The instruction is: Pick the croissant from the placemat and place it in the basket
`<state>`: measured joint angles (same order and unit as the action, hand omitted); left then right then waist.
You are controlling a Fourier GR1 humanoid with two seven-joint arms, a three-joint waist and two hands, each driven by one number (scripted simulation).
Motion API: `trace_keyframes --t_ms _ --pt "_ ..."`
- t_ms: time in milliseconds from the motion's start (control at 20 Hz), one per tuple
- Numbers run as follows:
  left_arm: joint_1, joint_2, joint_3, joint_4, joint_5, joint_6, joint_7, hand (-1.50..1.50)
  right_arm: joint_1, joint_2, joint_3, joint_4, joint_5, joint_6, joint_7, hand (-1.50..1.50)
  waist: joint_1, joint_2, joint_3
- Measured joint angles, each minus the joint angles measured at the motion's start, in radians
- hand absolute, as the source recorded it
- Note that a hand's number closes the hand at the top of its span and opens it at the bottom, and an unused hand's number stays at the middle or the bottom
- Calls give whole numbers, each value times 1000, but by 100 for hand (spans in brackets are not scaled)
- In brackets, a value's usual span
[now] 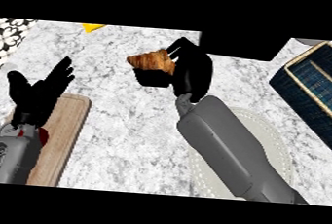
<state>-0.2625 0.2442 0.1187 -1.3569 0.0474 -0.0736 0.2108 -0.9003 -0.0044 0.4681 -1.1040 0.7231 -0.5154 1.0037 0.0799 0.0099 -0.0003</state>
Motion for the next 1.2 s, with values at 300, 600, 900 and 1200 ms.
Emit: trace_keyframes --t_ms 300,600,900,1200 --pt "9 3 11 2 1 6 6 0 -204 -3 14 61 116 -56 70 150 -29 -9 -1" --pt "23 21 31 -2 6 3 10 0 -351 -3 -71 130 219 -15 145 150 -57 -14 -1" --pt "27 14 36 -5 4 13 3 0 -474 -38 -191 229 283 13 150 150 -65 -12 -1" --pt "33 24 41 -33 10 7 28 0 -553 -120 -292 314 321 26 128 150 -69 -11 -1"
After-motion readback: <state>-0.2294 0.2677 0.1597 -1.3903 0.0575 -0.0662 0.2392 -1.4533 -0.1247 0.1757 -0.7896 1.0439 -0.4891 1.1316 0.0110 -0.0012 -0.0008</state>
